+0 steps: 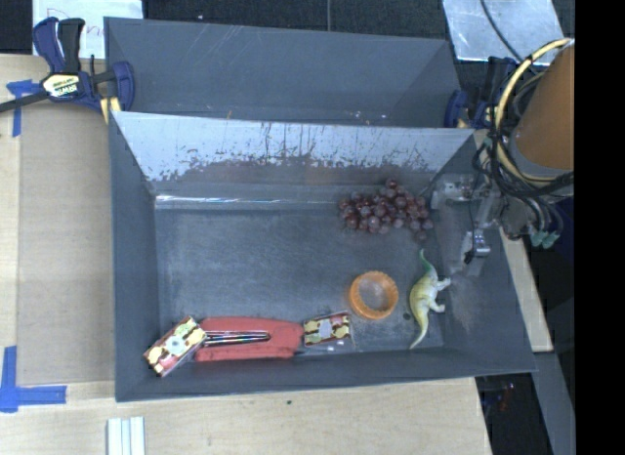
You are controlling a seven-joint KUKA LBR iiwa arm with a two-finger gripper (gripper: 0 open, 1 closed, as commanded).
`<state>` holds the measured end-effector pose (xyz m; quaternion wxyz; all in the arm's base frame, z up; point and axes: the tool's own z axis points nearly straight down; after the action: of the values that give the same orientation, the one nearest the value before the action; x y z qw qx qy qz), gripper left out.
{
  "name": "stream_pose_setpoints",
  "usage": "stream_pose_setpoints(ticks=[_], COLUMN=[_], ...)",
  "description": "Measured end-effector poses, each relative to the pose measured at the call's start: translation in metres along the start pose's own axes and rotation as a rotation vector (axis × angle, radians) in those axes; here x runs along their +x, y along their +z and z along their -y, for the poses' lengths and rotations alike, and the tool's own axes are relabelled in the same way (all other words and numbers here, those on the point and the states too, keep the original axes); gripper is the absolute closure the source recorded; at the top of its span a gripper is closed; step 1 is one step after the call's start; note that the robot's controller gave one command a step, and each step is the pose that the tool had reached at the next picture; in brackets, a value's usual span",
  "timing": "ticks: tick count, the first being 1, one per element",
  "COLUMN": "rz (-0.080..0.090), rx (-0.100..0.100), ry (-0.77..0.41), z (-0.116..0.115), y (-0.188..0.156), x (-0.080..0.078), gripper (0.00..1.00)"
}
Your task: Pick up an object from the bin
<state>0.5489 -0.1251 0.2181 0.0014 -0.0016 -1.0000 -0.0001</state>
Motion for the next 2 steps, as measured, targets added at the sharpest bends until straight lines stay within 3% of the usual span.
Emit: stream_pose_setpoints(ticks=[1, 2], rz=[0.007, 0.009], rx=[0.001, 0.003], ry=[-0.003, -0.204], z=[0.0, 0.012], y=[-0.003, 0.05], x=[-0.002, 0.017], gripper=[0.0, 0.0])
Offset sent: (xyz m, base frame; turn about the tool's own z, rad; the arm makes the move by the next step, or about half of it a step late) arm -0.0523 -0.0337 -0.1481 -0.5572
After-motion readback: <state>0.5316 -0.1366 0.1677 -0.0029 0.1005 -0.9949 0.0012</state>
